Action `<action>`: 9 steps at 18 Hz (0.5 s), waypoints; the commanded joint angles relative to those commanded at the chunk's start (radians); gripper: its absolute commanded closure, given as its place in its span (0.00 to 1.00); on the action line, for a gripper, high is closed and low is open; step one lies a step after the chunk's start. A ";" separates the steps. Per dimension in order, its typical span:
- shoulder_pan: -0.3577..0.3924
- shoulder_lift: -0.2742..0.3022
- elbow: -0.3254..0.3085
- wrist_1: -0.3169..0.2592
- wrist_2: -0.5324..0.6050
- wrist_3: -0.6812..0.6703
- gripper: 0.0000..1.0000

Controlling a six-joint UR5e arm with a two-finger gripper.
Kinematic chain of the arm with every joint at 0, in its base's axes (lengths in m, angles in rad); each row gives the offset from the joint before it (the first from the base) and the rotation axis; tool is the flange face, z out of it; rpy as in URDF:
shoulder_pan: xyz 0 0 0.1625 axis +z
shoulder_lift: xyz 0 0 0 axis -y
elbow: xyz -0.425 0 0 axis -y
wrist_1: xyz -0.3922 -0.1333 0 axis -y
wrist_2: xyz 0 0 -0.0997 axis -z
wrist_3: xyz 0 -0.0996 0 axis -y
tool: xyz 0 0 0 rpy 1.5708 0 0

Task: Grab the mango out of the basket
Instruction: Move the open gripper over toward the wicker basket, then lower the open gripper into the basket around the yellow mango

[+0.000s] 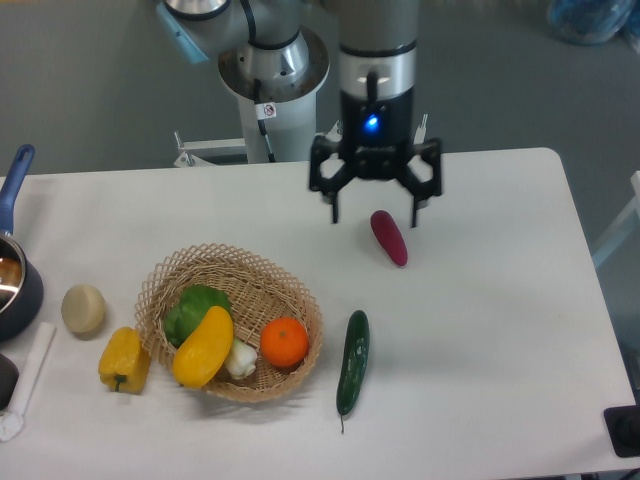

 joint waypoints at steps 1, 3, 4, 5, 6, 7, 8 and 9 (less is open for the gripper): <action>-0.005 -0.005 -0.006 0.000 -0.015 -0.012 0.00; -0.034 -0.047 -0.015 0.002 -0.026 -0.017 0.00; -0.051 -0.063 -0.014 0.002 -0.026 -0.017 0.00; -0.067 -0.080 -0.014 0.002 -0.025 -0.012 0.00; -0.077 -0.089 -0.017 0.006 -0.020 -0.012 0.00; -0.086 -0.098 -0.018 0.005 -0.022 -0.012 0.00; -0.097 -0.107 -0.015 0.005 -0.023 -0.014 0.00; -0.106 -0.117 -0.015 0.005 -0.023 -0.012 0.00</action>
